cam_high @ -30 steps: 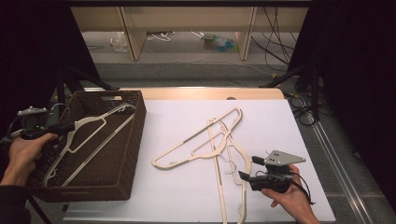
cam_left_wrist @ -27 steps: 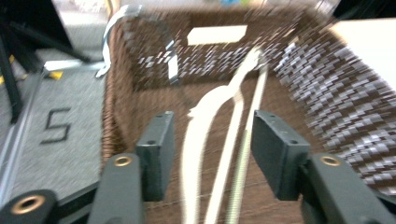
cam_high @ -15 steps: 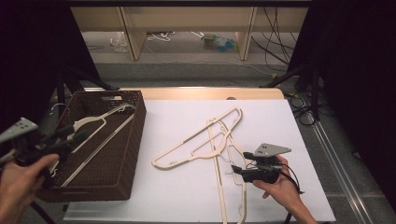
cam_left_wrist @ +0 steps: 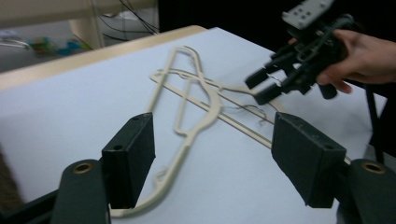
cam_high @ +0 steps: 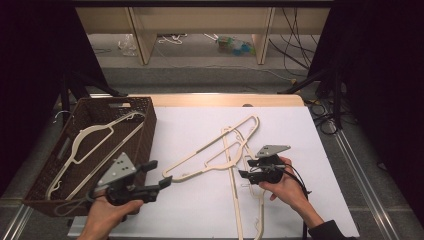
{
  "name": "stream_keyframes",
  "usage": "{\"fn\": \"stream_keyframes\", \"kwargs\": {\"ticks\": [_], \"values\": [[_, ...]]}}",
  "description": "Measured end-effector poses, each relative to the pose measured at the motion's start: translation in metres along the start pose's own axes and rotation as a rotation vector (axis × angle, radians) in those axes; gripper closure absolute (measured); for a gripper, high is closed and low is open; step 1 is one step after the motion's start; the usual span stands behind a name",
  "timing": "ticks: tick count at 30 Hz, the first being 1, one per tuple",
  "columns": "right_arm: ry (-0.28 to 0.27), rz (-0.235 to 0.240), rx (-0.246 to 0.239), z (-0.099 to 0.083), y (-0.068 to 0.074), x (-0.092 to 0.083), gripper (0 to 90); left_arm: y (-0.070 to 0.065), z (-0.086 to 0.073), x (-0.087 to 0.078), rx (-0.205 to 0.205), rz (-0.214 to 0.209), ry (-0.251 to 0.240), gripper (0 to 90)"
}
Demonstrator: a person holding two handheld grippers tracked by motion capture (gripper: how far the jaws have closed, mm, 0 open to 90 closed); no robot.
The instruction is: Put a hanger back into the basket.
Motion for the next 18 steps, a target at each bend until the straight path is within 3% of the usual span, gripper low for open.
{"fn": "stream_keyframes", "kwargs": {"ticks": [2,4,7,10,11,13,14,15,16,17,18], "values": [[-0.015,-0.015,-0.002,0.002,-0.002,0.006,47.9,-0.005,-0.009,0.013,0.017,0.018,0.001,30.3],[0.001,-0.004,0.0,0.004,-0.002,0.009,48.9,-0.01,-0.018,0.023,0.025,-0.017,0.02,30.2],[0.025,0.007,-0.026,0.007,-0.004,0.014,50.0,-0.016,-0.025,0.033,0.032,-0.021,0.027,29.8],[0.036,0.01,-0.035,0.008,-0.004,0.02,50.4,-0.021,-0.032,0.042,0.078,-0.034,0.057,28.1],[0.025,0.006,-0.023,0.009,-0.004,0.025,50.4,-0.022,-0.034,0.044,0.05,-0.043,0.053,27.3],[0.049,0.019,-0.039,0.009,-0.004,0.027,50.3,-0.021,-0.035,0.045,0.069,-0.037,0.056,26.0],[0.034,0.011,-0.034,0.011,-0.004,0.031,50.3,-0.021,-0.037,0.046,0.072,-0.032,0.057,25.3],[0.061,0.021,-0.043,0.01,-0.004,0.031,50.2,-0.021,-0.038,0.047,0.07,-0.03,0.057,24.3],[0.037,0.006,-0.062,0.011,-0.004,0.034,50.2,-0.021,-0.04,0.049,0.067,-0.033,0.063,24.0],[0.057,0.01,-0.044,0.011,-0.003,0.035,50.2,-0.021,-0.041,0.049,0.059,-0.033,0.067,24.0],[0.048,0.002,-0.065,0.011,-0.004,0.038,50.2,-0.021,-0.041,0.049,0.062,-0.033,0.07,24.0]]}}
Point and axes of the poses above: each handheld gripper's, and its own axes: x roughly forward along the jaws, z roughly out of its top, y roughly to its left, the point moved 6 cm from there along x, roughly forward along the jaws, and after that the axes turned 10 degrees about y, right-handed, at the moved point
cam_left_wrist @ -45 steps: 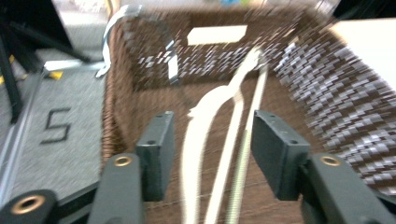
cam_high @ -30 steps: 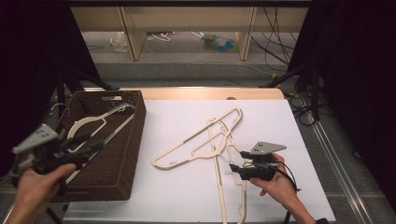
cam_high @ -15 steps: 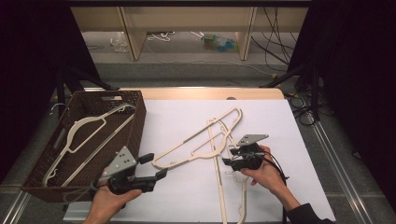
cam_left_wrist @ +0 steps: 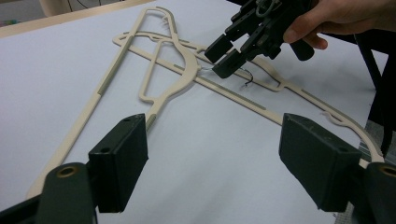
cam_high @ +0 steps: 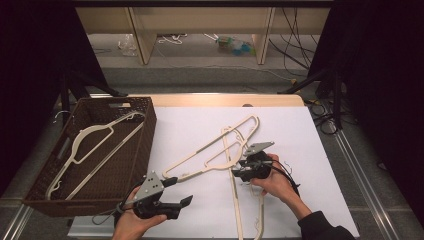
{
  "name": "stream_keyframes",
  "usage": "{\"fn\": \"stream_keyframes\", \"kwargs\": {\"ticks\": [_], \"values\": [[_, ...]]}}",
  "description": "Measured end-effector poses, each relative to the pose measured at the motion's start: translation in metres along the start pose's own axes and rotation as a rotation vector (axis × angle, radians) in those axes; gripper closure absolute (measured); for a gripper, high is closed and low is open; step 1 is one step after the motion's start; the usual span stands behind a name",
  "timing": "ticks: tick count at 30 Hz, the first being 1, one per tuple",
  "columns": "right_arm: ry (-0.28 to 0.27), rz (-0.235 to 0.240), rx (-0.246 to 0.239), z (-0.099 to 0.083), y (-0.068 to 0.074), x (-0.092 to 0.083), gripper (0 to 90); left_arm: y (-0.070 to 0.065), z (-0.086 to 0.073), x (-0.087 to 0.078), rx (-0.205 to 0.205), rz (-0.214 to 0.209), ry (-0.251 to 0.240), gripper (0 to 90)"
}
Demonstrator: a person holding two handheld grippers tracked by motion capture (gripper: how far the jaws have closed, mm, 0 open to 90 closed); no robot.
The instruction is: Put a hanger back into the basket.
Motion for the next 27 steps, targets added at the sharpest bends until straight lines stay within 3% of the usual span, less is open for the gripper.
{"fn": "stream_keyframes", "kwargs": {"ticks": [1,10,12,14,15,16,17,18,20,21,27], "values": [[0.031,0.013,0.014,-0.001,0.002,-0.001,50.2,0.0,0.0,0.0,0.004,0.002,0.001,24.0],[0.04,-0.011,-0.003,0.0,-0.003,0.007,54.4,0.0,-0.001,0.0,0.001,-0.011,0.004,24.3],[0.068,-0.004,-0.004,-0.001,-0.003,0.007,55.8,-0.002,-0.001,0.001,-0.013,-0.023,0.004,24.3],[0.062,-0.007,-0.003,-0.001,-0.002,0.01,58.2,-0.001,0.0,0.001,0.007,-0.021,0.003,24.3],[0.067,-0.009,-0.005,-0.001,-0.003,0.01,59.4,-0.001,-0.001,0.001,-0.012,-0.014,0.007,24.4],[0.077,-0.003,0.006,-0.001,-0.002,0.01,60.8,0.0,0.0,0.001,0.01,-0.015,0.005,24.5],[0.063,-0.018,-0.014,0.0,-0.005,0.011,61.8,0.0,-0.001,0.001,0.009,-0.015,0.006,24.5],[0.086,-0.004,0.024,0.0,-0.002,0.009,62.7,0.001,-0.001,0.001,0.01,-0.013,0.011,24.5],[0.062,-0.022,-0.02,0.0,-0.008,0.012,65.7,0.001,-0.002,0.0,0.01,-0.02,0.008,24.6],[0.086,-0.001,0.019,0.0,-0.004,0.01,66.2,0.001,-0.001,-0.001,0.012,-0.013,0.004,24.6],[0.106,-0.026,-0.042,0.002,-0.005,0.01,70.0,0.002,-0.002,-0.001,0.007,-0.02,0.007,24.9]]}}
Point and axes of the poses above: each handheld gripper's, and its own axes: x roughly forward along the jaws, z roughly out of its top, y roughly to its left, the point moved 6 cm from there along x, roughly forward along the jaws, and after that the axes turned 10 degrees about y, right-handed, at the moved point
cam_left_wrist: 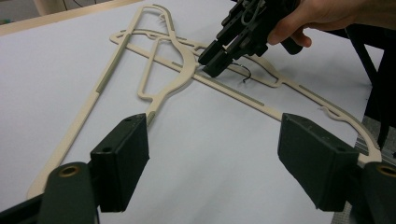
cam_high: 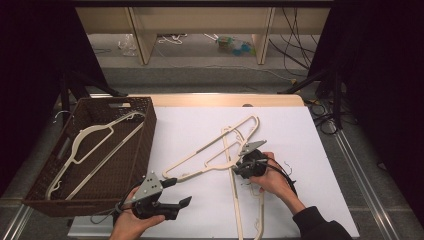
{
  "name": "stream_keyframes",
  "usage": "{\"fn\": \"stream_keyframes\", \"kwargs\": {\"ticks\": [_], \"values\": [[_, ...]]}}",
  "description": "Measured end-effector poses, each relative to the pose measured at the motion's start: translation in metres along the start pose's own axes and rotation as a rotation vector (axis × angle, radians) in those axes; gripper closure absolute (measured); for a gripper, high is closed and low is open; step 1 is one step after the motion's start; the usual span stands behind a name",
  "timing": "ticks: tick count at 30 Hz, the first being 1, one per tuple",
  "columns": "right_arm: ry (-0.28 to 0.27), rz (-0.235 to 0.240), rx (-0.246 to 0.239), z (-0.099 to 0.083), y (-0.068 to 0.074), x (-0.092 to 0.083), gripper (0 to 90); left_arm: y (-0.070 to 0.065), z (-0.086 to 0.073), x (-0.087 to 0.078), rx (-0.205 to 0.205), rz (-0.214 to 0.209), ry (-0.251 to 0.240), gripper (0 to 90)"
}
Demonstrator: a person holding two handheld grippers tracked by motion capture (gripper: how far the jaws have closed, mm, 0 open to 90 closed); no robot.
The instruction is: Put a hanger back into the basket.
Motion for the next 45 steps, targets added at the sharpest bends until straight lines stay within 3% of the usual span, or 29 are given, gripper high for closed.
{"fn": "stream_keyframes", "kwargs": {"ticks": [6,11,18,20,21,22,23,24,26,29,32,34,38,40,41,42,45], "values": [[-0.001,-0.002,-0.002,0.0,0.002,0.001,73.1,-0.001,0.0,0.001,0.013,-0.01,0.003,25.0],[0.037,-0.023,0.013,-0.001,0.002,-0.002,74.8,0.0,-0.001,0.001,0.01,-0.012,0.002,25.4],[0.041,-0.026,-0.024,-0.002,0.002,-0.002,80.5,0.001,-0.001,0.002,0.023,-0.009,0.014,25.8],[0.038,-0.026,0.0,-0.002,0.002,-0.001,82.6,0.001,-0.001,0.003,0.023,-0.008,0.015,25.9],[0.041,-0.013,0.014,-0.002,0.001,-0.002,83.8,0.0,-0.002,0.003,0.004,-0.008,0.017,25.9],[0.036,-0.011,0.043,-0.002,0.001,-0.001,85.0,0.002,-0.002,0.003,0.021,-0.006,0.019,26.0],[0.044,-0.005,0.048,-0.003,0.0,-0.002,85.4,0.002,-0.002,0.004,0.026,-0.004,0.019,26.0],[0.038,-0.008,0.053,-0.002,0.0,-0.002,85.8,0.002,-0.002,0.005,0.004,-0.005,0.016,26.1],[0.041,-0.015,0.048,-0.002,0.0,-0.002,86.7,0.004,0.001,0.008,0.03,0.003,0.027,26.3],[0.032,-0.028,0.077,-0.001,-0.001,-0.001,88.2,0.008,0.005,0.019,0.071,0.014,0.05,26.8],[0.052,-0.031,0.089,-0.001,-0.001,-0.005,88.4,0.009,0.007,0.038,0.067,0.035,0.098,27.3],[0.05,-0.036,0.084,0.001,-0.001,-0.008,88.5,0.008,0.01,0.053,0.075,0.041,0.126,27.5],[0.045,-0.046,0.068,0.004,0.0,-0.014,88.6,0.006,0.018,0.081,0.139,0.069,0.19,28.4],[0.046,-0.046,0.076,0.004,0.001,-0.015,88.6,0.007,0.022,0.097,0.144,0.084,0.229,29.0],[0.04,-0.045,0.067,0.004,0.001,-0.016,88.7,0.01,0.024,0.103,0.161,0.108,0.241,29.2],[0.051,-0.038,0.081,0.004,0.002,-0.017,88.7,0.015,0.026,0.108,0.205,0.126,0.266,29.8],[0.046,-0.043,0.066,0.005,0.002,-0.018,88.7,0.022,0.035,0.126,0.208,0.179,0.254,31.7]]}}
Point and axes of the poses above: each handheld gripper's, and its own axes: x roughly forward along the jaws, z roughly out of its top, y roughly to its left, the point moved 6 cm from there along x, roughly forward along the jaws, and after that the axes turned 10 degrees about y, right-handed, at the moved point
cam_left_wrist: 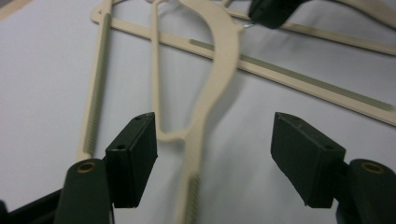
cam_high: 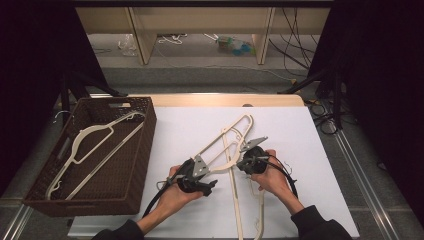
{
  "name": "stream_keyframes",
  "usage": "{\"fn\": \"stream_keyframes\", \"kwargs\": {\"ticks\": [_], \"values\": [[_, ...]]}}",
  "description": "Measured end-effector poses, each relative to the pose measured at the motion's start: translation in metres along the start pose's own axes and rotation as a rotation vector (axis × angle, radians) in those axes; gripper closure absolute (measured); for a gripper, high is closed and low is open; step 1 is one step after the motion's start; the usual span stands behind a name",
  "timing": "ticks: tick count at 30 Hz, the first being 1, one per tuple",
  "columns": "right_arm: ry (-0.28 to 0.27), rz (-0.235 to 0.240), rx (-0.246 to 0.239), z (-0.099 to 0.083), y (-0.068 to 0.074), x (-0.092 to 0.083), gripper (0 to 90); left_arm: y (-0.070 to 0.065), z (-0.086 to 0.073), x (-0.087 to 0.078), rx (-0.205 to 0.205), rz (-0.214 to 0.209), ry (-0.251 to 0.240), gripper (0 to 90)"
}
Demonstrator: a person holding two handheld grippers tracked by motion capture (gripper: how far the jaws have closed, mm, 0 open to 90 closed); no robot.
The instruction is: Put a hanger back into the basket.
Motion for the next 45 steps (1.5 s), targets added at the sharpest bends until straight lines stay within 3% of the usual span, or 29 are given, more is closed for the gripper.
{"fn": "stream_keyframes", "kwargs": {"ticks": [4,7,8,10,13,16,20,21,24,26,32,35,37,39,40,45], "values": [[0.005,-0.001,-0.003,0.0,0.0,0.0,88.8,0.004,0.011,0.014,0.058,0.026,0.024,36.7],[-0.001,0.0,-0.015,0.0,-0.001,-0.002,88.8,0.001,0.016,0.022,0.134,0.049,0.039,35.9],[-0.001,-0.007,-0.014,0.0,0.0,-0.002,88.8,0.001,0.017,0.024,0.143,0.043,0.039,35.1],[0.003,-0.009,-0.024,0.001,0.0,-0.003,88.8,0.0,0.017,0.026,0.145,0.026,0.041,37.9],[0.0,-0.01,-0.018,0.002,0.001,-0.004,88.8,0.0,0.018,0.028,0.16,0.056,0.029,39.5],[-0.006,-0.006,-0.031,0.003,0.001,-0.006,88.8,0.0,0.021,0.028,0.15,0.051,0.015,43.1],[-0.004,-0.003,-0.014,0.005,0.004,-0.011,88.8,-0.003,0.027,0.029,0.164,0.051,0.003,45.8],[-0.016,-0.008,-0.029,0.006,0.003,-0.012,88.8,-0.003,0.028,0.029,0.17,0.055,0.003,46.4],[-0.013,-0.007,-0.026,0.007,0.004,-0.014,88.8,-0.006,0.031,0.031,0.205,0.082,-0.001,48.3],[-0.014,0.002,-0.034,0.007,0.004,-0.014,88.7,-0.008,0.033,0.032,0.209,0.067,0.002,52.2],[-0.011,-0.012,-0.034,0.008,0.006,-0.015,88.7,-0.008,0.036,0.035,0.209,0.091,0.007,60.6],[-0.01,-0.006,-0.034,0.008,0.007,-0.017,88.7,-0.01,0.037,0.034,0.206,0.059,0.012,65.9],[-0.022,-0.009,-0.038,0.01,0.008,-0.018,88.6,-0.012,0.036,0.033,0.229,0.054,0.012,72.6],[0.001,0.01,-0.048,0.009,0.009,-0.021,88.6,-0.014,0.037,0.032,0.26,0.075,0.013,74.3],[-0.015,-0.001,-0.047,0.01,0.008,-0.021,88.6,-0.014,0.037,0.032,0.27,0.08,0.011,74.9],[-0.042,0.012,-0.031,0.013,0.01,-0.028,88.1,-0.011,0.042,0.023,0.28,0.082,0.01,76.0]]}}
Point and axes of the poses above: each handheld gripper's, and its own axes: x roughly forward along the jaws, z roughly out of its top, y roughly to its left, the point moved 6 cm from there along x, roughly forward along the jaws, and after that the axes turned 10 degrees about y, right-handed, at the moved point
